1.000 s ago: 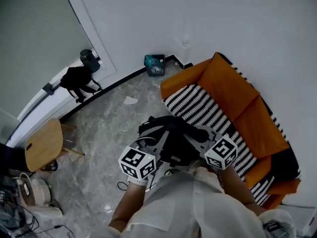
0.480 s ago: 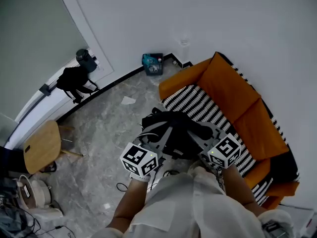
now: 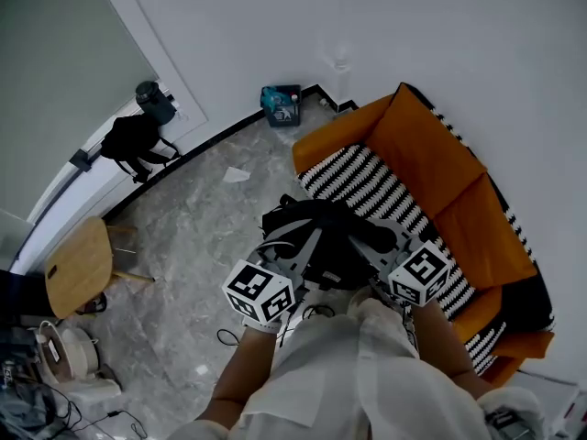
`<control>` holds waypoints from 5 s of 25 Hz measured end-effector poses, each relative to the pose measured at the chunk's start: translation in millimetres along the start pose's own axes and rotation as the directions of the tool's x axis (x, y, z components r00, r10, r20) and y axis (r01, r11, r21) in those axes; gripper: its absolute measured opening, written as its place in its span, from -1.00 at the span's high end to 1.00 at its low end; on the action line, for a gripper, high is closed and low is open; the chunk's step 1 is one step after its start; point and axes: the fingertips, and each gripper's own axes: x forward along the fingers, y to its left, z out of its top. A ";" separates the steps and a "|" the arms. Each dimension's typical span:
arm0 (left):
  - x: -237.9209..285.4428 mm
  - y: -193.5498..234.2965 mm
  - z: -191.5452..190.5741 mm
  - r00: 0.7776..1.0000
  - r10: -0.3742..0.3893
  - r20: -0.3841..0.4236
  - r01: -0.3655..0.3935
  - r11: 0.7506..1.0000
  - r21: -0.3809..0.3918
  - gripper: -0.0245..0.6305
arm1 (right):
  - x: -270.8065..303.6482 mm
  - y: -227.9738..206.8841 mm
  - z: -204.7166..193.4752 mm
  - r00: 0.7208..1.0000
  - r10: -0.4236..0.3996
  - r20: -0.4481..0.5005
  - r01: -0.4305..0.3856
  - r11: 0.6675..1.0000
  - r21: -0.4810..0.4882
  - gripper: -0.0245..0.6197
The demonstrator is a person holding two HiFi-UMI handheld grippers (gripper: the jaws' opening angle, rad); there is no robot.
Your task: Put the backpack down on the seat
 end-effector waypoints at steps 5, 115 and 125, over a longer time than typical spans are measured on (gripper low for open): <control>18.9 -6.7 -3.5 1.000 -0.002 -0.021 0.002 1.000 -0.002 0.80 | -10.1 -16.0 -5.3 1.000 0.008 0.014 -0.008 1.000 0.021 0.79; 454.0 229.3 -159.8 0.817 -0.268 -0.511 0.142 0.952 -0.273 0.79 | 98.2 -458.0 -200.5 0.885 -0.296 -0.360 0.423 0.836 0.350 0.78; 459.6 243.4 -162.0 0.810 -0.223 -0.542 0.130 0.970 -0.206 0.77 | 108.3 -469.9 -203.7 0.887 -0.272 -0.374 0.408 0.840 0.358 0.77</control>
